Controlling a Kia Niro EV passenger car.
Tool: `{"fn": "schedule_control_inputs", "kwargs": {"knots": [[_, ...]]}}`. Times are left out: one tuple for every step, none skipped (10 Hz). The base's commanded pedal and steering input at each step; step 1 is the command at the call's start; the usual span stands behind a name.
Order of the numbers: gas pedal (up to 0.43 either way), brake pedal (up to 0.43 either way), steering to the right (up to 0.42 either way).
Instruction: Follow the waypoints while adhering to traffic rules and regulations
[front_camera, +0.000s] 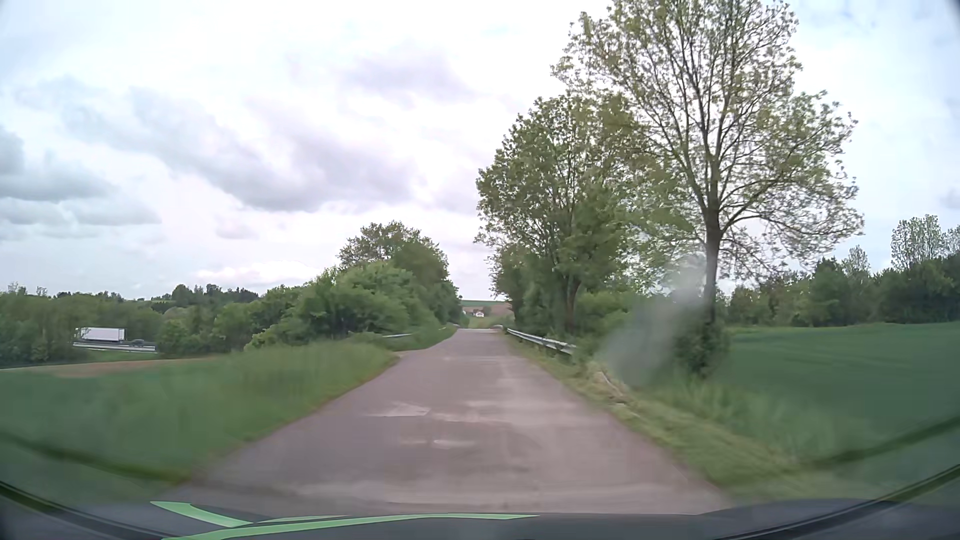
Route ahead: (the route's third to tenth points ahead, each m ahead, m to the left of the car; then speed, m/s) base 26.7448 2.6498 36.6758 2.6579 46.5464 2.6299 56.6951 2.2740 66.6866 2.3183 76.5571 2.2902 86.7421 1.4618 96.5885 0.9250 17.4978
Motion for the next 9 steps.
{"fn": "schedule_control_inputs", "kwargs": {"knots": [[0.189, 0.0, 0.006], [0.189, 0.0, 0.006], [0.189, 0.0, 0.006], [0.189, 0.0, 0.005], [0.189, 0.0, 0.005], [0.189, 0.0, 0.005], [0.189, 0.0, 0.004], [0.189, 0.0, 0.004], [0.189, 0.0, 0.003]]}}
